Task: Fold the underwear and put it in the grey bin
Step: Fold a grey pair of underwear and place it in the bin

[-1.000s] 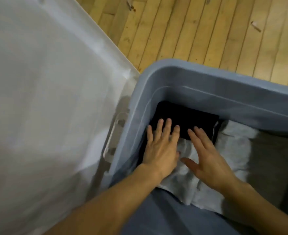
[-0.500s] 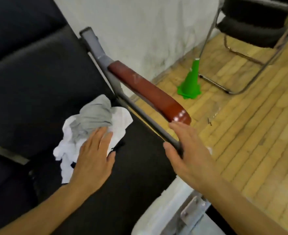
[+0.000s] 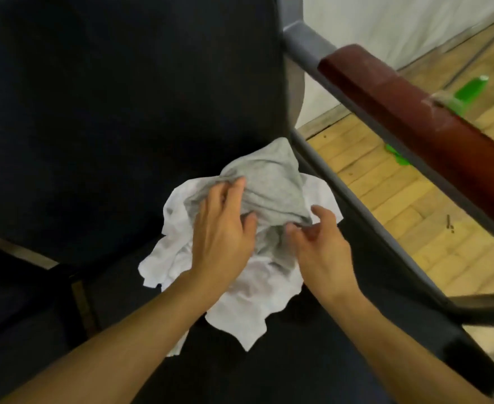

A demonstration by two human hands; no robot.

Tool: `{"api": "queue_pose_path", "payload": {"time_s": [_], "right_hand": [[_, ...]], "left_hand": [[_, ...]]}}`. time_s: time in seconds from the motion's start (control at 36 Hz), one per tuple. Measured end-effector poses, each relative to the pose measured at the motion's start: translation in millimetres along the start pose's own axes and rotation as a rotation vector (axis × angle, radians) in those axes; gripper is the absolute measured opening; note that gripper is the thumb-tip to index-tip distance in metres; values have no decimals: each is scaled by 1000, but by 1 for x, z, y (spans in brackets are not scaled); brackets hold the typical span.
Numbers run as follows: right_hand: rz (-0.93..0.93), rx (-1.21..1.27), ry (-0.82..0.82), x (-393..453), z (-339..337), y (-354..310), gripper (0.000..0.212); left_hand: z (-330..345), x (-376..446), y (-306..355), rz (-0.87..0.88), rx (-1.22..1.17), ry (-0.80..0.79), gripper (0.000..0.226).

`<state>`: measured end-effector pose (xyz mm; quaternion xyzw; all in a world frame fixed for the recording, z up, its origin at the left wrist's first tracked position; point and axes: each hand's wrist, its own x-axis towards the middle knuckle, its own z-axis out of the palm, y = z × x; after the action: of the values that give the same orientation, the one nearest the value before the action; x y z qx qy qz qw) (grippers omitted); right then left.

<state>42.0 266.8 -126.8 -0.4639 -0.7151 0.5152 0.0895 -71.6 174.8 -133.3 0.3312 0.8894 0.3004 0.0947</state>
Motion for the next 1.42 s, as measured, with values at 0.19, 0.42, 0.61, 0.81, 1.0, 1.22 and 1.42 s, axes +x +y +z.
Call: {"api": "queue_pose_path", "payload": {"time_s": [0.19,0.42,0.61,0.81,1.0,1.22,1.42], "right_hand": [[-176,3,115,15,18,-38,26],[-389,96,91,-39,-40,-144,22],[-547,-8,-63,-159,-108,-271,26],[-865,-117,-294,-309,-168,-437,12],[-903,-315,-714,-424,-203,-546,35],[-1094,-624,-763,-529,-174,-623,25],[-1120,-323,-688,-580,-135,-667,22]], "left_hand": [[-13,24,-16,-56,-121,33,9],[-139,-9,44,-184,-627,130,18],[-358,-74,140,-129,-632,172,26],[-560,-174,225,-101,-358,294,24],[-716,-273,244,-13,221,-49,65],[-842,-367,226,62,103,346,17],[-924,-426,192,149,-547,439,7]]}}
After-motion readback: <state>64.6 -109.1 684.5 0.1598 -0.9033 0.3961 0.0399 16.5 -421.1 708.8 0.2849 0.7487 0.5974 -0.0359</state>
